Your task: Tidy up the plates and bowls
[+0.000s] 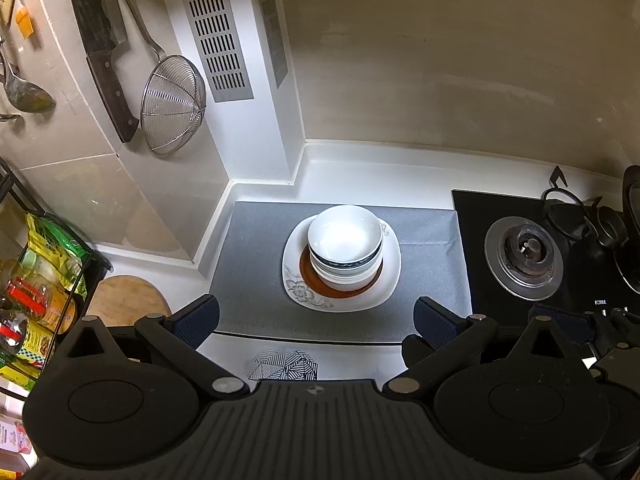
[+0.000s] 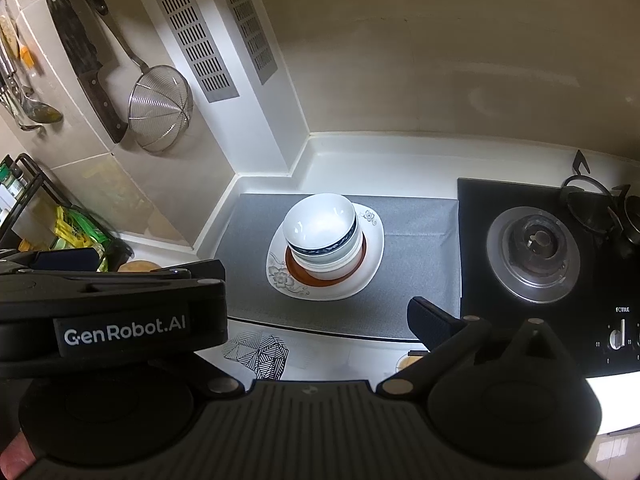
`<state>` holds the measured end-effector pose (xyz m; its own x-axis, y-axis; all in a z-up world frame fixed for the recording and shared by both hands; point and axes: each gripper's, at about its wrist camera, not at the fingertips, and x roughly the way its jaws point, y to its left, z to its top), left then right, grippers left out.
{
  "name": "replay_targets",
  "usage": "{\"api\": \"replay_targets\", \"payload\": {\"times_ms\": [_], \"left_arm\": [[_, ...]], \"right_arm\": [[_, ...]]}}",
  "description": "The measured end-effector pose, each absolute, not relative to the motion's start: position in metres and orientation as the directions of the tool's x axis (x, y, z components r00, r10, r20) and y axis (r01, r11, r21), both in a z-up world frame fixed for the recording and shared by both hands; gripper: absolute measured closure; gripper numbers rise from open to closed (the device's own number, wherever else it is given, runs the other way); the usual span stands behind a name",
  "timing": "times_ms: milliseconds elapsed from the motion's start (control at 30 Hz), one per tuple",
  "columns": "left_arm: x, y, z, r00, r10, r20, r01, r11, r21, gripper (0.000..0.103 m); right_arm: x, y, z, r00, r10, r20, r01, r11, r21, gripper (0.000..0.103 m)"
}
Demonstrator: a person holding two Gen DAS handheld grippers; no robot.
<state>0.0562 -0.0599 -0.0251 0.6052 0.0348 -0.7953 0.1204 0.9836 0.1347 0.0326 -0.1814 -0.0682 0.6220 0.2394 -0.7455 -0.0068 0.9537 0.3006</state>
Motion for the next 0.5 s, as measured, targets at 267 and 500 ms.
{"api": "replay_targets", "payload": {"times_ms": [267,500], "left_arm": [[0.060,-0.056,-0.025,0.603,0.019,-0.797,0.140,0.982,0.129,0.000],[0.064,-0.046,-0.027,0.600,0.018,-0.800,0.133,0.984,0.122,0.000]], "right_arm": [[0.033,-0.178,-0.068,0.623,0.226,-0.749,0.004,0.957,0.291,0.001],[0.038,-0.169,-0.068,0.618,0.226,-0.753,-0.003,0.959,0.285,0.001]]}}
